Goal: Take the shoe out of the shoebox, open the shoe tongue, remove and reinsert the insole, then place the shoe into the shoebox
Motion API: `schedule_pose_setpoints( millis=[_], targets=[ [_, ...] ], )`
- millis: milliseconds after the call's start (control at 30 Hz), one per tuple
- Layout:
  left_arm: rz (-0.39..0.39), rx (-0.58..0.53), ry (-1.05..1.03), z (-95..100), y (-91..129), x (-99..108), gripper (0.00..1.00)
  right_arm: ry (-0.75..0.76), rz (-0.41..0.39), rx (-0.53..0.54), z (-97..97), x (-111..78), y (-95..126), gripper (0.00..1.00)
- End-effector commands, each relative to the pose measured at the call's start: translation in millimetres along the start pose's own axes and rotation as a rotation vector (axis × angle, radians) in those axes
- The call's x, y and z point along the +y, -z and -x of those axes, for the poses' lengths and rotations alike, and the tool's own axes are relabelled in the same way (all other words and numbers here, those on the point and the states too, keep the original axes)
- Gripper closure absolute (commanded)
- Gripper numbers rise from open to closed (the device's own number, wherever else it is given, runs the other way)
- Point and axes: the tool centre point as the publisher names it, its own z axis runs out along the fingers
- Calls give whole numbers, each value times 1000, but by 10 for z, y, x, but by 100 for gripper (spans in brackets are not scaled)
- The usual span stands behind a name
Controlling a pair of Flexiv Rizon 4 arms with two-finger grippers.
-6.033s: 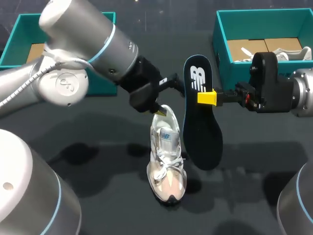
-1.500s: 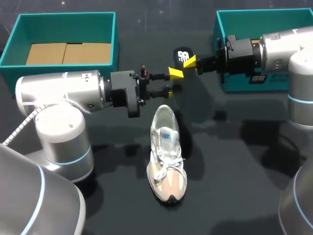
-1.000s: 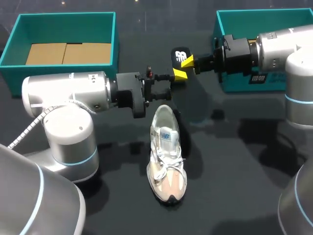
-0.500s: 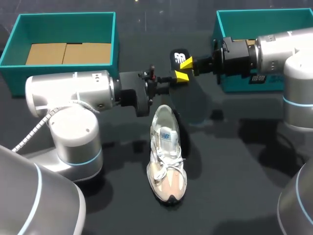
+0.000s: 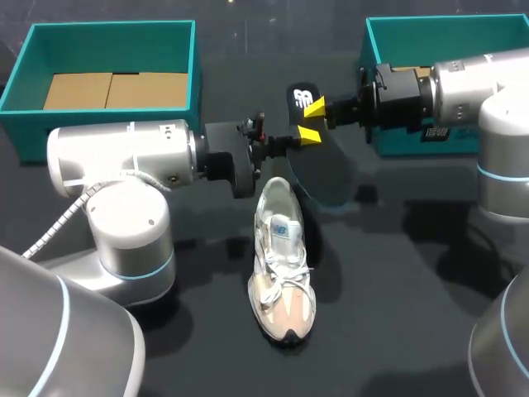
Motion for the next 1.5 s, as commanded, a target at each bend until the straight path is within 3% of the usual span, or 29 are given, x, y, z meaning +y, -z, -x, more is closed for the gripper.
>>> schedule_pose_setpoints(
  millis=[33, 67, 100, 333, 833, 1167, 1333, 1500],
  targets=[
    [-4, 1, -3, 13, 12, -14, 100, -2, 3, 1, -6, -1, -12, 100],
    [-5, 0, -4, 20, 31, -18, 100, 1, 6, 5, -12, -5, -7, 65],
    [-5, -1, -5, 28, 53, -18, 100, 3, 11, 6, -16, -10, 4, 0],
    [-4, 1, 3, 82, 320, -4, 100, 49, 40, 32, -14, -135, 171, 0],
    [14, 65, 132, 97, 828, -141, 100, 152, 1, 51, 30, -365, 444, 0],
    [-5, 92, 489, 184, 1098, -270, 100, 152, 1, 51, 30, -365, 444, 0],
    [-36, 137, 811, 245, 1127, -357, 100, 152, 1, 51, 30, -365, 444, 0],
    [-36, 137, 811, 245, 1127, -357, 100, 152, 1, 51, 30, -365, 444, 0]
  ],
)
